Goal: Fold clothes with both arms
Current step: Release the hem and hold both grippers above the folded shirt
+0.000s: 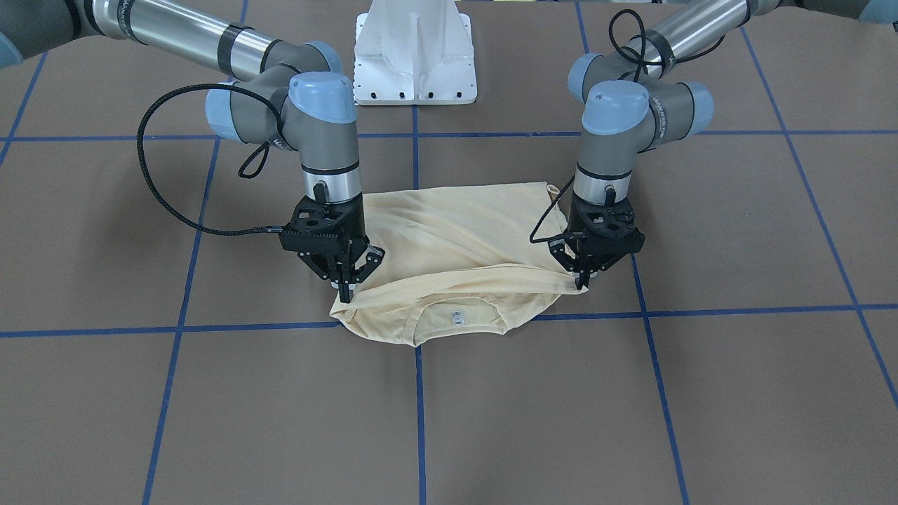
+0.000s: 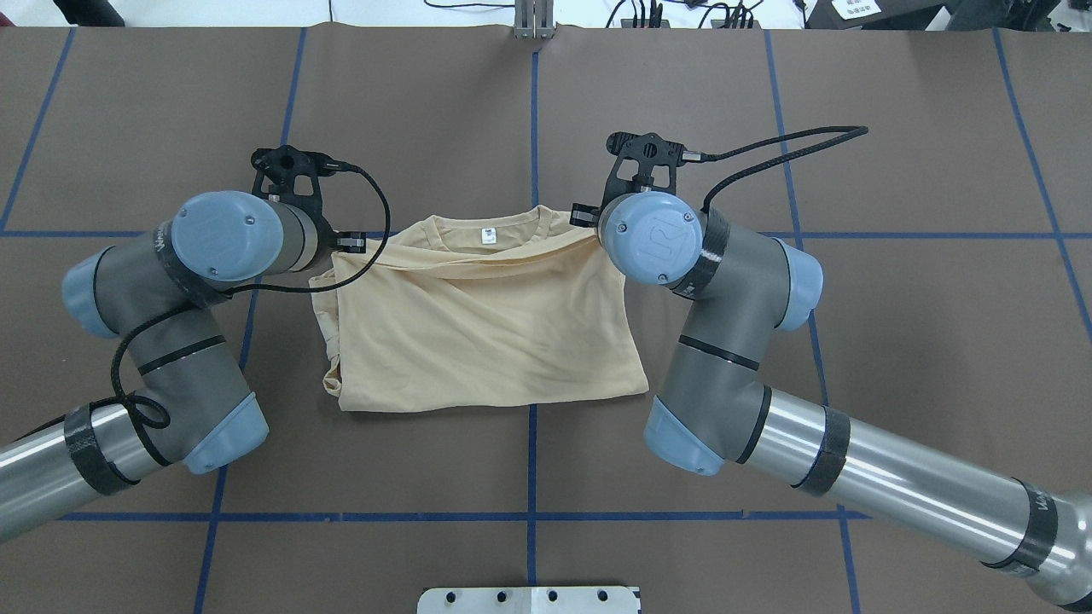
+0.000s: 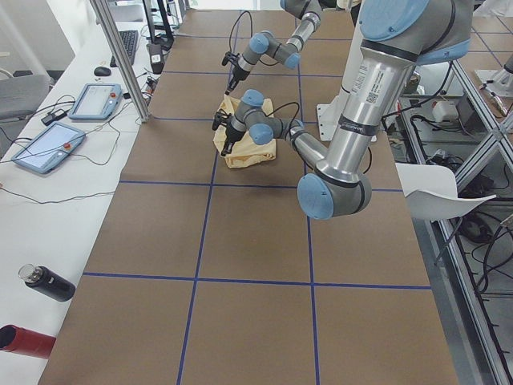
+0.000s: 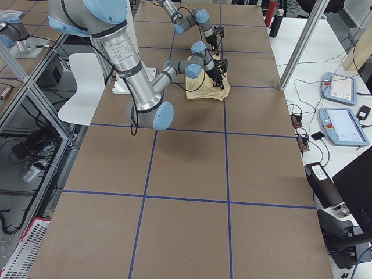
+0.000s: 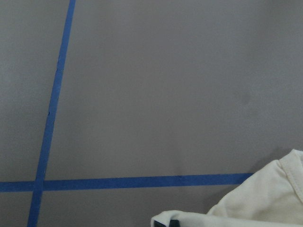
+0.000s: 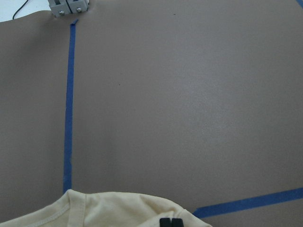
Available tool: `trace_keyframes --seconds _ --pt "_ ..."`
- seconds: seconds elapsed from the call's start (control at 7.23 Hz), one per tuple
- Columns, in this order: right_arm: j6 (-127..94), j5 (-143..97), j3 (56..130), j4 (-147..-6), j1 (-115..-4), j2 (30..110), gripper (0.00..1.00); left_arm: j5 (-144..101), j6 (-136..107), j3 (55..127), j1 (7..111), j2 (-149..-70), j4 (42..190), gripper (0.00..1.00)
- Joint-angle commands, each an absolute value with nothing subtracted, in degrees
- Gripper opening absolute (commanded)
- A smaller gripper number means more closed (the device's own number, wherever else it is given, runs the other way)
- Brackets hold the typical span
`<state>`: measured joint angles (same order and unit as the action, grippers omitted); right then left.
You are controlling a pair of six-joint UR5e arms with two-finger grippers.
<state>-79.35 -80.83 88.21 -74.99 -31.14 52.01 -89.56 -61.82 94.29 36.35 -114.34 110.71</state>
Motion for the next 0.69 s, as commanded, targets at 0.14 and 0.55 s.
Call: trace_keyframes --seconds 0.14,0.55 --pt "-78.31 -82.27 88.15 -74.97 -32.43 52.38 0.0 -89.56 -60.57 94.31 37.09 -114.35 110.83 0.0" --pt "-75.95 -82.44 87.98 -75.06 -33.04 52.12 1.0 -90.08 -54.0 94.92 38.84 -114.26 113.62 1.0"
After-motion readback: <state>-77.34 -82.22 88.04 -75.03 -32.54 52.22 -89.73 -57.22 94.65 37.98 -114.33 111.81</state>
